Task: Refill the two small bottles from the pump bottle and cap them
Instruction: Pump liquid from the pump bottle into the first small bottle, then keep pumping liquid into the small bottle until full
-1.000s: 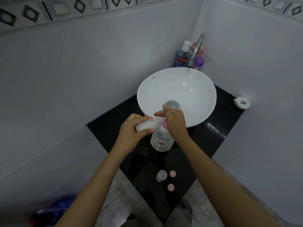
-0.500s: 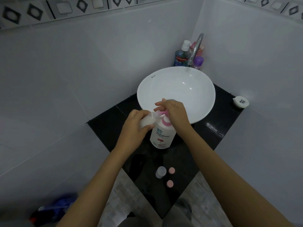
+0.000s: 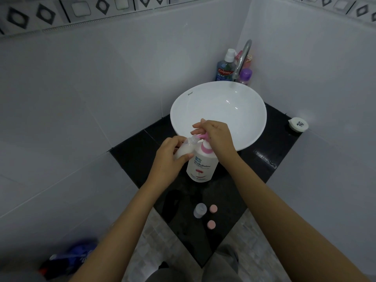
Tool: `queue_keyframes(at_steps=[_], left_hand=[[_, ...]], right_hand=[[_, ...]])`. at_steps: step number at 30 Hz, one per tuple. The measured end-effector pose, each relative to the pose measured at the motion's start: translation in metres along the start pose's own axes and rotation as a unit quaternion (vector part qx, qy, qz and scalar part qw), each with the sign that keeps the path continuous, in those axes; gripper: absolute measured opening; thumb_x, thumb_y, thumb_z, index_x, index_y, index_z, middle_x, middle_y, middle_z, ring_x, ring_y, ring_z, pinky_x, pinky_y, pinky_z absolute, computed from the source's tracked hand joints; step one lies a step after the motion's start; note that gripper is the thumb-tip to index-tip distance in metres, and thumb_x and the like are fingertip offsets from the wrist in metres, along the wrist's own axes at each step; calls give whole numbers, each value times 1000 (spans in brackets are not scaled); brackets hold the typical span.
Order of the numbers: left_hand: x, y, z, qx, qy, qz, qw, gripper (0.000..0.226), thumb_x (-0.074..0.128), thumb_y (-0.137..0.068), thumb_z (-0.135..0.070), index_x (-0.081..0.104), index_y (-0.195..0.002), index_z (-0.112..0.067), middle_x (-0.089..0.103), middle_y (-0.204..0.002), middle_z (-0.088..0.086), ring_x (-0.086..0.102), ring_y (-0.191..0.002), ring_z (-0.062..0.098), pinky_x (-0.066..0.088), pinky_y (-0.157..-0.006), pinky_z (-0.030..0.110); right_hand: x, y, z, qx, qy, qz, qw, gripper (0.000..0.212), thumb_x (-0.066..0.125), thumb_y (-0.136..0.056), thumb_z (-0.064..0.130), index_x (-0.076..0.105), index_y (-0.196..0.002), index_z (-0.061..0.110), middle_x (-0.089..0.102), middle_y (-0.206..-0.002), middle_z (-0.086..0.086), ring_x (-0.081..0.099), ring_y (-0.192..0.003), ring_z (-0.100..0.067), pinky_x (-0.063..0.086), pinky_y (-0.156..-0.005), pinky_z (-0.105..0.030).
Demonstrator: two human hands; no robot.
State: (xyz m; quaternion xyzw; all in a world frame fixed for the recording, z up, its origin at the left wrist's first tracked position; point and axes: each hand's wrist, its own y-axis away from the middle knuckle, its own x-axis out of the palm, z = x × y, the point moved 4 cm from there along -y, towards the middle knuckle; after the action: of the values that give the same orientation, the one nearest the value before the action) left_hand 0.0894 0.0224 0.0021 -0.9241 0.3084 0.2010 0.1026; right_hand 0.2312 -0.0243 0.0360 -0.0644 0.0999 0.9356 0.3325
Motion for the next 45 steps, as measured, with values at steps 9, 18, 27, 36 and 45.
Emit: queue_keyframes(at_steps=[9,18,27,36,45], left_hand=[[-6,20,20,-24,46,3,999,38,71,-79,-23,51,-99,-47,55,-101,-28,52,-96,-14,38,-79,11],[28,90,89,-85,33,115,989,27,76,-75,-11,62,-97,-19,68,-99,-9,62,-95,3,47,-86,16],[52,95,116,-86,-11,141,986,26,73,-75,-8,61,-95,-19,67,-96,-9,61,-93,-2,46,-82,12],[55,91,120,-81,-6,153,985,28,73,-75,-8,61,-96,-21,67,-98,-8,61,-96,3,48,-86,18],[54,91,104,-12,-122,130,984,67,83,-65,-26,53,-125,-24,53,-123,-8,47,-113,9,38,-99,27]], right_hand=[[-2,5,2,-20,-11,-47,999,34,57,-92,36,68,-105,6,73,-95,-9,69,-67,-14,53,-78,-27],[-7,7,-6,-24,-46,-38,998,29,54,-95,28,71,-82,8,72,-72,-4,70,-64,-14,54,-60,-21],[-6,6,-8,-22,-42,-36,998,38,48,-98,26,71,-91,-3,72,-74,-10,69,-70,-21,54,-70,-19],[-6,6,-7,-21,-26,-30,999,41,47,-98,26,69,-91,-8,71,-75,-11,68,-69,-22,54,-78,-27],[-7,7,-6,-20,-22,-28,999,41,47,-98,25,69,-91,-9,72,-82,-15,67,-67,-19,54,-72,-20]])
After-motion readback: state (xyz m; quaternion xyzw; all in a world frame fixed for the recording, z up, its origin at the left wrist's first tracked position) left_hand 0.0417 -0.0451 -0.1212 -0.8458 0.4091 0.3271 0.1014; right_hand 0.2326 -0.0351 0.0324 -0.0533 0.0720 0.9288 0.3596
